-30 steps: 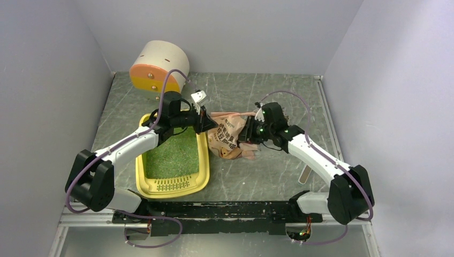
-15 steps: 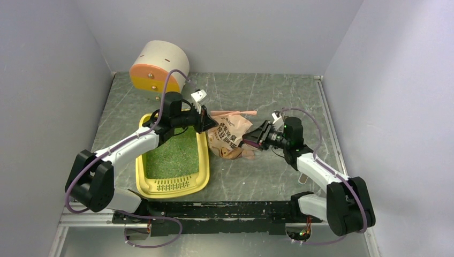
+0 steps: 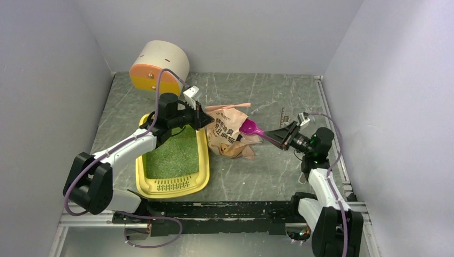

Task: Fill the litter box with clean litter
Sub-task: 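Scoop the cat litter from the cat litter bag.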

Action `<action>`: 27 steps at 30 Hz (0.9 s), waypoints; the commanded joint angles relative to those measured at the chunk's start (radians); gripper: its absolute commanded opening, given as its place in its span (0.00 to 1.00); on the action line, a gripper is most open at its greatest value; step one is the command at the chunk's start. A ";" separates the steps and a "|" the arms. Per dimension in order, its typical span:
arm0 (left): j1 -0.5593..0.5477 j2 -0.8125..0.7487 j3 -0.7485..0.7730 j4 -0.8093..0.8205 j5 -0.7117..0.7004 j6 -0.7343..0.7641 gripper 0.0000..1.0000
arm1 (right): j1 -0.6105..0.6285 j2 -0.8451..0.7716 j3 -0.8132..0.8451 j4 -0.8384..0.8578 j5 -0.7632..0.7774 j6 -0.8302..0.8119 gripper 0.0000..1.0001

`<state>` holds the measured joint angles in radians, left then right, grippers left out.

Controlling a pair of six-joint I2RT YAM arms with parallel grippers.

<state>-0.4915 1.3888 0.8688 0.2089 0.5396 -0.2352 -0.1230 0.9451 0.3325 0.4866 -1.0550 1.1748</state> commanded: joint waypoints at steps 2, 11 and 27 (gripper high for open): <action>0.043 -0.038 -0.035 0.010 -0.056 -0.036 0.05 | -0.095 -0.089 -0.008 -0.034 -0.120 0.012 0.00; 0.051 -0.033 -0.035 0.020 -0.025 -0.035 0.05 | -0.119 -0.137 -0.040 -0.057 -0.136 0.060 0.00; 0.033 -0.036 0.010 0.009 0.229 0.120 0.05 | 0.353 0.268 0.534 -1.020 0.412 -0.647 0.00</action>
<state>-0.4526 1.3743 0.8448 0.2317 0.7059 -0.1795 0.1478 1.1637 0.8005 -0.2550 -0.8959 0.6781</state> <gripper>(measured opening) 0.054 0.304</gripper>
